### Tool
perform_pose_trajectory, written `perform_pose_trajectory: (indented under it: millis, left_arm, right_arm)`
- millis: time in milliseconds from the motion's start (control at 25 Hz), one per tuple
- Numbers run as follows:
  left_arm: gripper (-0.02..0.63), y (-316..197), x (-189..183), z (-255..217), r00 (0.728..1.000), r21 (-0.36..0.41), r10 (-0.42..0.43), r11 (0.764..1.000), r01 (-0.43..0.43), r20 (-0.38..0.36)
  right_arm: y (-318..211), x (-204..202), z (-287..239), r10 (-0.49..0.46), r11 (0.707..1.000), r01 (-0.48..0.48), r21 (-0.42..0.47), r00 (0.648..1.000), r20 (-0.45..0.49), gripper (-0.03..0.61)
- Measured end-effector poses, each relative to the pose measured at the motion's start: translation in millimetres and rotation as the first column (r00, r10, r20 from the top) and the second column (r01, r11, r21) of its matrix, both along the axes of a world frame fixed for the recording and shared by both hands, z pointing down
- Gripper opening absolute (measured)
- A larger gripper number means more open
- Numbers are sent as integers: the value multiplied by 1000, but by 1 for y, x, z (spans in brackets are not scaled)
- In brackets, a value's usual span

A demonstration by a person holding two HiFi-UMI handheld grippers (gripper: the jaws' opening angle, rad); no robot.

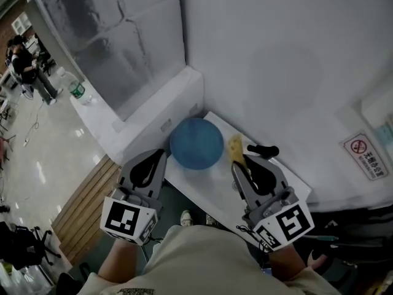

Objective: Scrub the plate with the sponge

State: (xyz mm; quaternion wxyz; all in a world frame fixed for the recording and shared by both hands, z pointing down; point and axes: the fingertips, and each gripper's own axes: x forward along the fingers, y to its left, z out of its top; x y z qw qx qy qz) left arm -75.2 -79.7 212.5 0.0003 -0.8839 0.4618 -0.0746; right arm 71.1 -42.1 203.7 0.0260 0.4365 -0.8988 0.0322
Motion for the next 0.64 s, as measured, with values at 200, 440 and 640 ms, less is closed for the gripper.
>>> perform_pose_trajectory:
  millis: [200, 440, 640]
  left_arm:
    - [6, 0, 7, 12, 1000, -21, 14, 1000, -14, 17]
    - [6, 2, 3, 14, 999, -72, 17, 997, -19, -32]
    - [6, 0, 1, 12, 1000, -62, 14, 998, -16, -17]
  right_arm:
    - [1, -8, 8, -30, 999, 30, -17, 999, -23, 69]
    - [-2, -12, 9, -38, 999, 38, -20, 999, -27, 69]
    - [-6, -11, 11, -32, 999, 32, -24, 999, -25, 69]
